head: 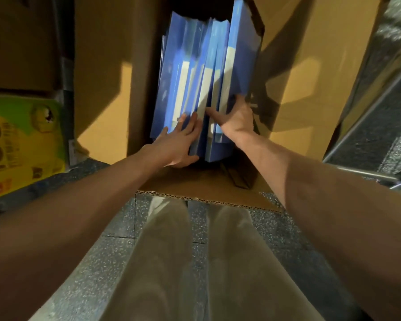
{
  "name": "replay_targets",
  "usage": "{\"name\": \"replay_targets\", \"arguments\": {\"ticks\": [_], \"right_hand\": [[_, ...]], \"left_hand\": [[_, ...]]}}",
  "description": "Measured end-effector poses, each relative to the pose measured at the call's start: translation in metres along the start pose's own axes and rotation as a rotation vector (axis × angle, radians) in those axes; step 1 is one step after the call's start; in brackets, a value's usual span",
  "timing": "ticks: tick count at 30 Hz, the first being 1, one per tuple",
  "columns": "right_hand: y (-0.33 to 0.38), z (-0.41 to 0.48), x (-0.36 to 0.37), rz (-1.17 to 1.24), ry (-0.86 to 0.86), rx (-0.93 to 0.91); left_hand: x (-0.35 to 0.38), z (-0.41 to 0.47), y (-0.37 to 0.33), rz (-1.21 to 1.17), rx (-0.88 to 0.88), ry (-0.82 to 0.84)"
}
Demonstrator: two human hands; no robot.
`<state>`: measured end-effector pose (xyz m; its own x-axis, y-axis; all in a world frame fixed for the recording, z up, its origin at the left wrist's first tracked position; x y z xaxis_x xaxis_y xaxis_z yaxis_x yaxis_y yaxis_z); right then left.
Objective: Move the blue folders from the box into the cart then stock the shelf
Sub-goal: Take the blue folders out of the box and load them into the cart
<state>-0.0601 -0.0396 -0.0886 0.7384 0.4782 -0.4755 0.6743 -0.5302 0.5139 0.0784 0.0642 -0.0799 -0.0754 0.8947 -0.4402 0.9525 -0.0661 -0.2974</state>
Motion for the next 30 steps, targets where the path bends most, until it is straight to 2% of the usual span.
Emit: {"name": "replay_targets", "arguments": {"ticks": [5,9,14,17,20,27,30], "right_hand": [[-0.004,0.005,-0.035,-0.088,0.008,-0.027],[-0.006,0.009,-0.059,-0.060,-0.060,0.063],[-0.002,0.010,-0.040,0.063,0.006,0.166],[-0.003,0.009,-0.029,0.009,-0.016,0.205],[-0.008,0.008,-0.032,0.001,-0.032,0.195],[-0.023,-0.025,-0.068,0.181,0.011,0.095],[-0.008,-0.048,-0.086,0.197,0.002,0.027]], "left_hand": [[-0.008,0.000,-0.001,-0.043,0.000,0.051],[-0.011,0.003,-0.008,-0.092,-0.037,0.096],[-0.005,0.004,-0.011,-0.103,-0.052,0.082],[-0.005,0.006,-0.009,-0.072,-0.041,0.086],[-0.006,0.007,-0.008,-0.053,-0.036,0.102],[-0.024,0.003,-0.008,-0.028,-0.076,0.095],[-0.042,-0.011,-0.016,-0.116,-0.117,0.017]]}}
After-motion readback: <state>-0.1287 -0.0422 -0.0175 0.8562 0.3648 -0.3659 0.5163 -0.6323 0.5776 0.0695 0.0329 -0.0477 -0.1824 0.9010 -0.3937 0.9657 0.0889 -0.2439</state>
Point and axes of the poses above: each hand's wrist, its own z-axis towards the middle knuckle, its own x-axis out of the palm, y = z × x, the point moved 3 cm from there along z, towards the middle knuckle, and after that the axes turned 14 degrees about z, right-handed, at the moved point
